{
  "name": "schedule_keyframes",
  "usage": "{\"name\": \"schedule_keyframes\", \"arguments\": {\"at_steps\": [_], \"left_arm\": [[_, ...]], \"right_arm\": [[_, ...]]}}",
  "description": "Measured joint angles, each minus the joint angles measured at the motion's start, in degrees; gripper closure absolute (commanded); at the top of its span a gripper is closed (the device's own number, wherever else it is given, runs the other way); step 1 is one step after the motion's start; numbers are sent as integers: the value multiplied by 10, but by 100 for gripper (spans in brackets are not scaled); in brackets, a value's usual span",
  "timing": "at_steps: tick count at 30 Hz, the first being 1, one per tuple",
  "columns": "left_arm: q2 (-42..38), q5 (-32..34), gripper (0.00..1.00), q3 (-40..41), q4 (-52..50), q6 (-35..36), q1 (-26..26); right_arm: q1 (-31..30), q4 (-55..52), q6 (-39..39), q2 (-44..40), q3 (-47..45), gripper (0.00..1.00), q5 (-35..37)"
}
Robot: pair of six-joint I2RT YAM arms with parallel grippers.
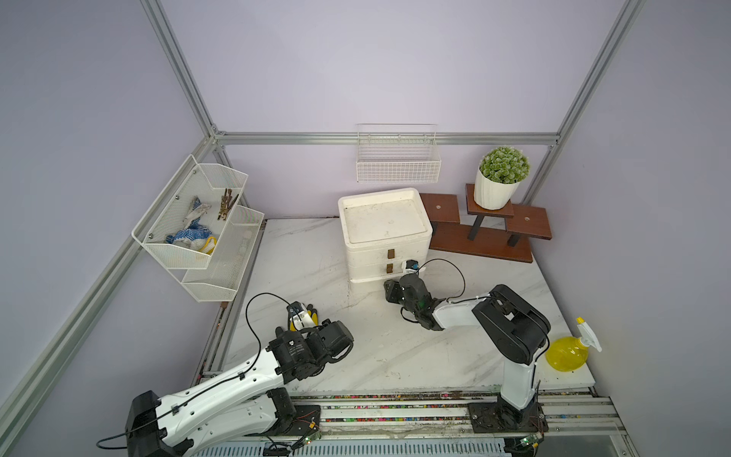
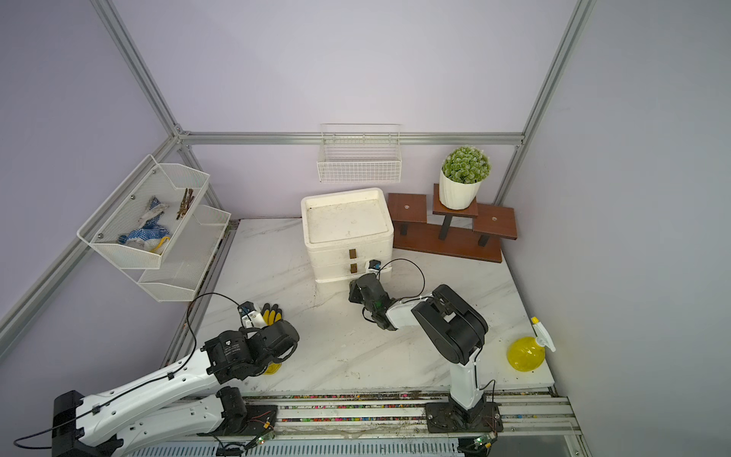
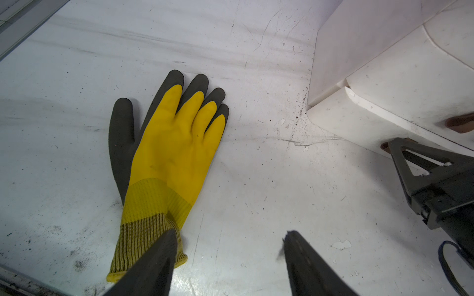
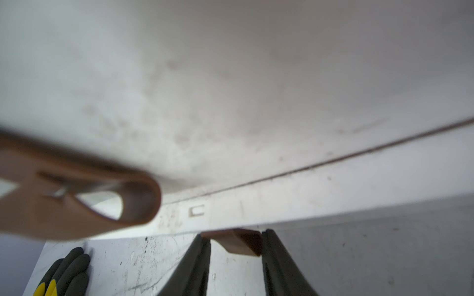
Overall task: Put the binder clips in the drawer according to color
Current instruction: Close the drawer in the storage box.
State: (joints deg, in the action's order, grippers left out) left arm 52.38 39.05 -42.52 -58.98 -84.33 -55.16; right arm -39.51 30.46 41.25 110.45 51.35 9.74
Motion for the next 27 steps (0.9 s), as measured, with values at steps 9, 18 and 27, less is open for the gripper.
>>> {"name": "schedule_keyframes", "arguments": {"at_steps": [9,18,27], "left_arm": [[-1,0,27,0,0,-5,0],[-4,2,27,0,0,-5,0],[-5,4,0,0,2,12,8]], "right_arm": [[0,19,26,25,16,60,23],[0,4,37,48,54,59,38],[-2,-5,28,38,44,3,45]]}}
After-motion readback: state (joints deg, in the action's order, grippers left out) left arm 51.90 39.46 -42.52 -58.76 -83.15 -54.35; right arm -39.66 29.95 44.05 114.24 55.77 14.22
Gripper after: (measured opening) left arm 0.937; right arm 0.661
